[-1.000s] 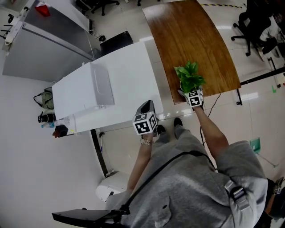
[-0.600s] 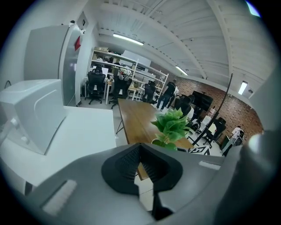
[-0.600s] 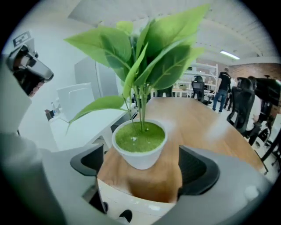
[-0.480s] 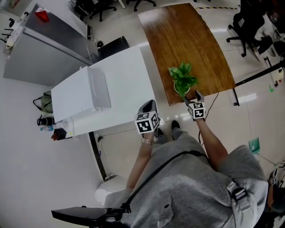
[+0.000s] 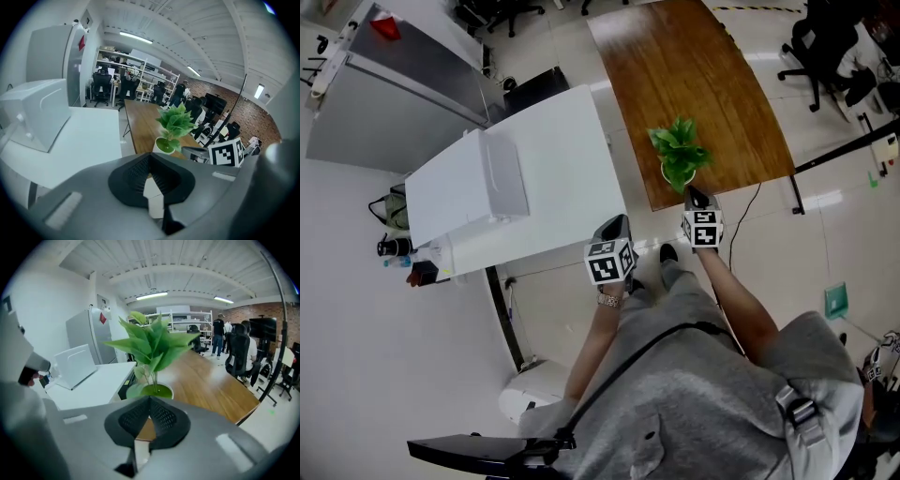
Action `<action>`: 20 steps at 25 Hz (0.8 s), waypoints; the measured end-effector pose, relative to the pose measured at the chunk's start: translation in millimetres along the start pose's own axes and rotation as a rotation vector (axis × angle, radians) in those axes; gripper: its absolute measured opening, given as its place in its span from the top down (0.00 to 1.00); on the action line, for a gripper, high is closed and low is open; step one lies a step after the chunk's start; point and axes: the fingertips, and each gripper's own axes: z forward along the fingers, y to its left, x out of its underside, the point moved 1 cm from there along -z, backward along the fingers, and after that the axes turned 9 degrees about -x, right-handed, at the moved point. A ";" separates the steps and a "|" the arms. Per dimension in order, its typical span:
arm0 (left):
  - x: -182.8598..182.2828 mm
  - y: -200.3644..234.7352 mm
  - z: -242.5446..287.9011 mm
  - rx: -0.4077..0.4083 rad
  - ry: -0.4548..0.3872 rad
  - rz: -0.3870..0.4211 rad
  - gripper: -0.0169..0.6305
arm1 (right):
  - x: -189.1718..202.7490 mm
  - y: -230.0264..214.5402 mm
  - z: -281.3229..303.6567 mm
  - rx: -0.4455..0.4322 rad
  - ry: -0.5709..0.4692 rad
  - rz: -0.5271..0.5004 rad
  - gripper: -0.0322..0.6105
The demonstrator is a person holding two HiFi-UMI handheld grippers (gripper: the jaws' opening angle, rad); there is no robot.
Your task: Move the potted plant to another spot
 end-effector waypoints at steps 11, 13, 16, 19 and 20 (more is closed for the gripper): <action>66.4 23.4 -84.3 0.055 -0.061 0.021 0.95 | 32.6 128.9 -72.9 -0.115 0.001 0.117 0.95; 95.0 31.0 -101.7 0.054 -0.046 0.009 0.95 | 52.4 161.7 -90.8 -0.152 0.026 0.128 0.95; 125.9 39.9 -123.7 0.040 -0.026 -0.014 0.95 | 69.0 213.7 -118.1 -0.236 0.059 0.148 0.95; 134.3 39.8 -141.0 0.028 -0.028 -0.015 0.95 | 66.6 252.3 -141.6 -0.319 0.090 0.076 0.95; 133.1 38.9 -146.0 0.022 -0.039 -0.014 0.95 | 63.9 259.4 -147.1 -0.334 0.097 0.047 0.95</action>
